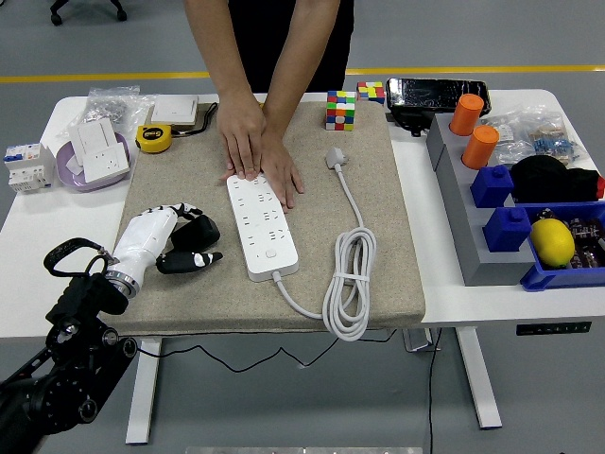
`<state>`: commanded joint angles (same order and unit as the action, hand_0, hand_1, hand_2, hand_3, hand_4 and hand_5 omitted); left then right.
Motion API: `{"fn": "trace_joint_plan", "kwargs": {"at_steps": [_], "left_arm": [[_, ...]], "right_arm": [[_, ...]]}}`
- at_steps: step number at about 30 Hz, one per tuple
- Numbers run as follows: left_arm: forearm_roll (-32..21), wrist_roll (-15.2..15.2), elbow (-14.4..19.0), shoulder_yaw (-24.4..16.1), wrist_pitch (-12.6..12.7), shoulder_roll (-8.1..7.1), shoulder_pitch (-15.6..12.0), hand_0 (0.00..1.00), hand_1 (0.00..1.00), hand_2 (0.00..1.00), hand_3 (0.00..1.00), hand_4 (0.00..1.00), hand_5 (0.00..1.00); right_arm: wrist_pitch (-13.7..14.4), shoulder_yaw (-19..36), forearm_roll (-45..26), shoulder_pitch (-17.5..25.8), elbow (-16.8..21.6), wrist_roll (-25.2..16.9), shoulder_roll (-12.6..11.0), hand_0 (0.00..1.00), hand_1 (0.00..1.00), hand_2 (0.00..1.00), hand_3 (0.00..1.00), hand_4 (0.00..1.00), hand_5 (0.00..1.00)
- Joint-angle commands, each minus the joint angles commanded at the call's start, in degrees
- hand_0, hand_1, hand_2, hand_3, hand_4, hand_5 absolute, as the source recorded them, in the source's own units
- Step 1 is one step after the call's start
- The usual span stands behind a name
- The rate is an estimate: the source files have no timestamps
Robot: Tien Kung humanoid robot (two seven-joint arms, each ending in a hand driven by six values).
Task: Pick up the plug,place it near the board,insert it into the board,press the button
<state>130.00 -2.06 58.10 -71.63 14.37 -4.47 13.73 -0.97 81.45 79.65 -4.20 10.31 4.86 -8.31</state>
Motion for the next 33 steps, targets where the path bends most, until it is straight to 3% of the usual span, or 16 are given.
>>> {"fn": "trace_joint_plan", "kwargs": {"at_steps": [8, 10, 11, 22, 23, 28, 29, 33], "left_arm": [[0.00, -0.06, -2.52, -0.36, 3.33, 0.68, 0.47, 0.730, 0.736, 0.611, 0.635, 0.998, 0.411], [0.00, -0.06, -2.65, -0.28, 3.62, 0.71, 0.50, 0.730, 0.736, 0.611, 0.635, 0.998, 0.411], [0.00, -0.06, -2.67, -0.26, 3.65, 0.72, 0.51, 0.717, 0.713, 0.592, 0.569, 0.964, 0.413], [0.00, -1.24, -2.85, 0.12, 5.08, 0.82, 0.99, 0.678, 0.654, 0.542, 0.532, 0.924, 0.430], [0.00, -1.33, -2.82, 0.21, 5.22, 0.82, 1.04, 0.540, 0.467, 0.364, 0.398, 0.655, 0.492], [0.00, -0.82, -3.14, 0.22, 5.25, 0.90, 1.13, 0.540, 0.467, 0.364, 0.398, 0.655, 0.492], [0.00, -1.04, -3.25, 0.40, 5.64, 0.86, 1.11, 0.437, 0.310, 0.296, 0.302, 0.343, 0.276], [0.00, -1.14, -3.27, 0.72, 6.66, 0.79, 1.23, 0.437, 0.310, 0.296, 0.302, 0.343, 0.276]], "right_arm": [[-0.03, -0.06, 0.10, 0.15, 0.00, 0.07, -0.03, 0.825, 0.749, 0.746, 0.785, 0.998, 0.918], [-0.03, -0.16, 0.02, 0.19, 0.00, 0.03, -0.04, 0.825, 0.749, 0.746, 0.785, 0.998, 0.918], [-0.04, -0.17, 0.02, 0.20, 0.00, 0.03, -0.05, 0.825, 0.749, 0.747, 0.785, 0.998, 0.919], [0.01, -0.17, -0.20, 0.01, 0.00, 0.04, -0.07, 0.826, 0.749, 0.747, 0.785, 0.998, 0.919], [0.01, -0.20, -0.24, 0.01, 0.00, 0.03, -0.07, 0.824, 0.749, 0.747, 0.785, 0.998, 0.920], [0.00, -0.13, -0.22, 0.00, 0.00, 0.01, -0.03, 0.824, 0.749, 0.747, 0.785, 0.998, 0.920], [0.01, -0.13, -0.25, -0.01, 0.00, 0.00, -0.03, 0.826, 0.749, 0.747, 0.785, 0.998, 0.918], [0.01, -0.03, -0.17, 0.01, 0.00, 0.03, 0.00, 0.826, 0.749, 0.747, 0.785, 0.998, 0.918]]}}
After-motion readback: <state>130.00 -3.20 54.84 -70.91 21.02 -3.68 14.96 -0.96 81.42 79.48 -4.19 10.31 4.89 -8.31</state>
